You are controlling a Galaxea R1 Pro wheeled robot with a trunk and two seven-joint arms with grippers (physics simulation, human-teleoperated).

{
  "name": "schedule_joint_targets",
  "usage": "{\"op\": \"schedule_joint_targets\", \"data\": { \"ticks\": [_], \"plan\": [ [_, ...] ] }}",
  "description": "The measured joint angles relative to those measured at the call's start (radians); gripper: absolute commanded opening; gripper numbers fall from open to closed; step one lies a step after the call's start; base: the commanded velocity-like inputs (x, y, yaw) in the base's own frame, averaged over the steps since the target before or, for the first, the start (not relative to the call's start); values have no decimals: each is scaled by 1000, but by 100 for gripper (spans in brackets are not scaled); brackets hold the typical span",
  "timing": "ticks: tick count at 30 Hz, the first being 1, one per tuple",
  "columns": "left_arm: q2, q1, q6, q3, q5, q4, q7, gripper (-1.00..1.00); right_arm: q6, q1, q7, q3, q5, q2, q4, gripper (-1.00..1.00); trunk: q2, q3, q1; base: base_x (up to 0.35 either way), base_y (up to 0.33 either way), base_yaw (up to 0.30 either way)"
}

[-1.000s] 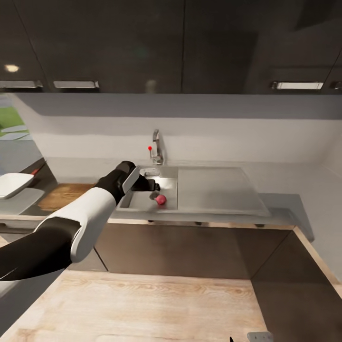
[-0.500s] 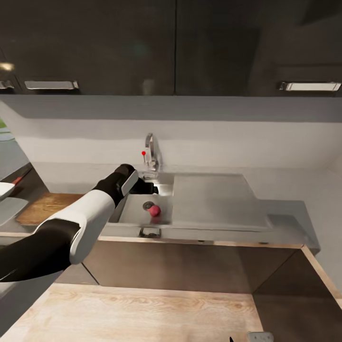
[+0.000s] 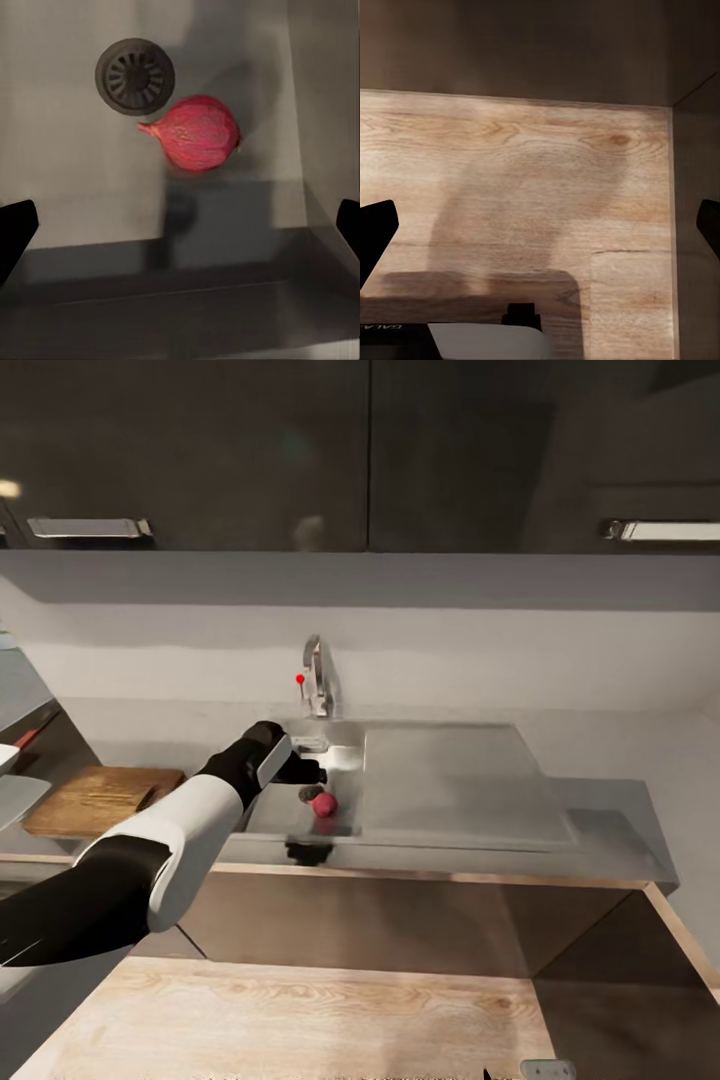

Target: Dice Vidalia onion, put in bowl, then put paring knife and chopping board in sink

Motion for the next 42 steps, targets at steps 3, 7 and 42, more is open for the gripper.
{"op": "schedule_joint_targets", "data": {
  "ticks": [3, 7, 42],
  "plan": [
    [0, 5, 0, 0, 0, 0, 1, 100, -1, 0, 0, 0, 0, 0, 0, 100, 0, -5, 0, 0, 0, 0],
    [0, 18, -1, 0, 0, -1, 1, 100, -1, 0, 0, 0, 0, 0, 0, 100, 0, -11, 0, 38, -42, 0],
    [-1, 66, -3, 0, -112, -2, 1, 100, -1, 0, 0, 1, 0, 0, 0, 100, 0, -67, 0, 63, -39, 0]
  ]
}}
